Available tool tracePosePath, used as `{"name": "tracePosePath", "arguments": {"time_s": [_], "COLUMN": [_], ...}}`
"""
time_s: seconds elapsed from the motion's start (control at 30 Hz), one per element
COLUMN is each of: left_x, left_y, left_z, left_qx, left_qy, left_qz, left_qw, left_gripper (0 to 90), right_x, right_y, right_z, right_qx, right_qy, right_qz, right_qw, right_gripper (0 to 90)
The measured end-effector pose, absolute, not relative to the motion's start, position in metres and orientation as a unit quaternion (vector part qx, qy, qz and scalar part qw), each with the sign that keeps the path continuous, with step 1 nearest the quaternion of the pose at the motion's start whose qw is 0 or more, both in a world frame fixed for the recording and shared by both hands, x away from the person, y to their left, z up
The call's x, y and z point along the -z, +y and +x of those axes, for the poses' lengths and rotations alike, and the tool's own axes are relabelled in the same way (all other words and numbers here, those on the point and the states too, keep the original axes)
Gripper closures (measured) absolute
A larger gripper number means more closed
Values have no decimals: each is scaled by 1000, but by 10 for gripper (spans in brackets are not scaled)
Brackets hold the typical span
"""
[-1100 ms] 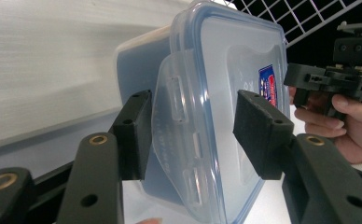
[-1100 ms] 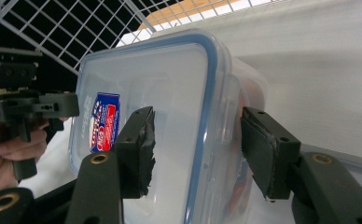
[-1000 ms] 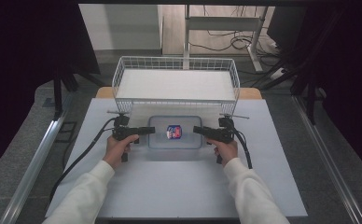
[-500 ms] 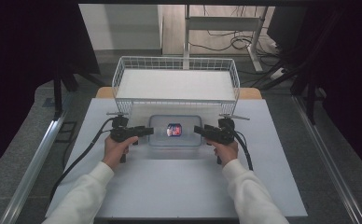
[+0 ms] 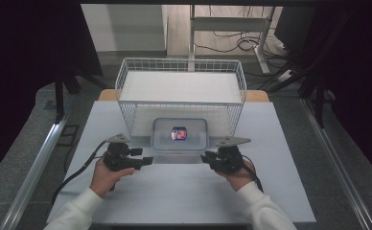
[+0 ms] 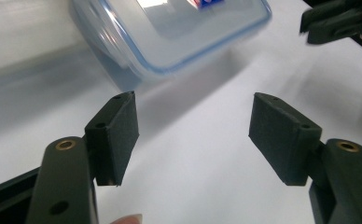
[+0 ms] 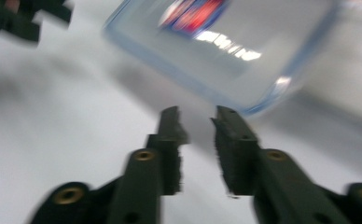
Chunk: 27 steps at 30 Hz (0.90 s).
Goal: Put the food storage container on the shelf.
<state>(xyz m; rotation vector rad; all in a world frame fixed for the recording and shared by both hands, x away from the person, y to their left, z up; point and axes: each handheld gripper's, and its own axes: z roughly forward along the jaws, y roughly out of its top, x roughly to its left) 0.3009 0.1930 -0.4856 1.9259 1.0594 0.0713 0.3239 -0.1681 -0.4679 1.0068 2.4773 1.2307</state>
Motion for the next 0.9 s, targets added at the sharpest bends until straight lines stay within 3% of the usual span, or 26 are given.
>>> {"name": "tracePosePath", "arguments": {"time_s": [0.17, 0.43, 0.6, 0.9], "left_x": [487, 492, 494, 495], "left_y": [195, 196, 194, 193], "left_z": [285, 277, 278, 278], "left_qx": [-27, -29, -25, -26], "left_qy": [426, 422, 423, 420], "left_qz": [788, 800, 800, 805], "left_qw": [443, 425, 425, 419], "left_gripper": [317, 314, 313, 313], "right_x": [479, 501, 519, 516], "right_y": [-144, -98, -72, -65], "right_z": [312, 326, 348, 361], "right_qx": [-386, -353, -322, -336], "right_qy": [870, 887, 891, 878], "right_qz": [295, 279, 289, 305], "right_qw": [86, 102, 137, 152], "right_gripper": [883, 890, 891, 893]}}
